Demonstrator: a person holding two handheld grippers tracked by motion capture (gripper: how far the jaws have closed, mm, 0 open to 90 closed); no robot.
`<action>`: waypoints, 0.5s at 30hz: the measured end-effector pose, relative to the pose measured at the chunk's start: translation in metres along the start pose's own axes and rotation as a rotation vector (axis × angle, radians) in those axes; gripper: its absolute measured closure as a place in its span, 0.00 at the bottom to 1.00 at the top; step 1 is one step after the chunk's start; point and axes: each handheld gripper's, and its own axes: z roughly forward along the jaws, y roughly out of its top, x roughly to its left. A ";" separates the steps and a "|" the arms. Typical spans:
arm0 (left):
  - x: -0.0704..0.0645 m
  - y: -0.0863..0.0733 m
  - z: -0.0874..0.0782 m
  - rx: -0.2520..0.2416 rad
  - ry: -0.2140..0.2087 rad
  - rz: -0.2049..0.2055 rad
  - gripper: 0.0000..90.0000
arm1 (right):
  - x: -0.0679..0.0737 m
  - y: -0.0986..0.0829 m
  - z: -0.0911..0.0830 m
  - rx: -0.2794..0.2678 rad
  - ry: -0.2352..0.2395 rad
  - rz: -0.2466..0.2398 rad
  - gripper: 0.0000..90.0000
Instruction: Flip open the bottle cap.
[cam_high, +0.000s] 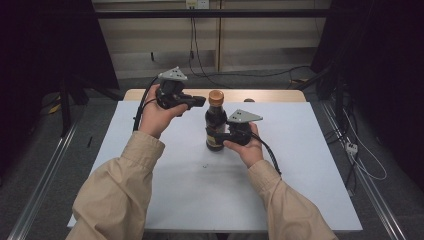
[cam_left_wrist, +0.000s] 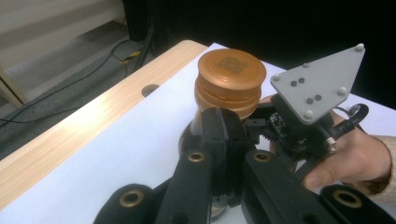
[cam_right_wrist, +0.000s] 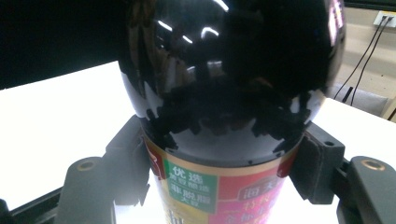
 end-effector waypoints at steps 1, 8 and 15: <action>0.000 0.000 0.002 0.001 0.000 -0.003 1.00 | 0.000 0.000 0.000 -0.001 0.000 0.001 0.35; 0.000 0.003 0.008 0.016 -0.015 0.010 1.00 | -0.002 -0.001 0.000 -0.002 0.004 0.004 0.35; -0.003 0.013 0.012 0.001 -0.039 0.012 1.00 | -0.006 -0.003 -0.002 -0.010 0.019 0.018 0.36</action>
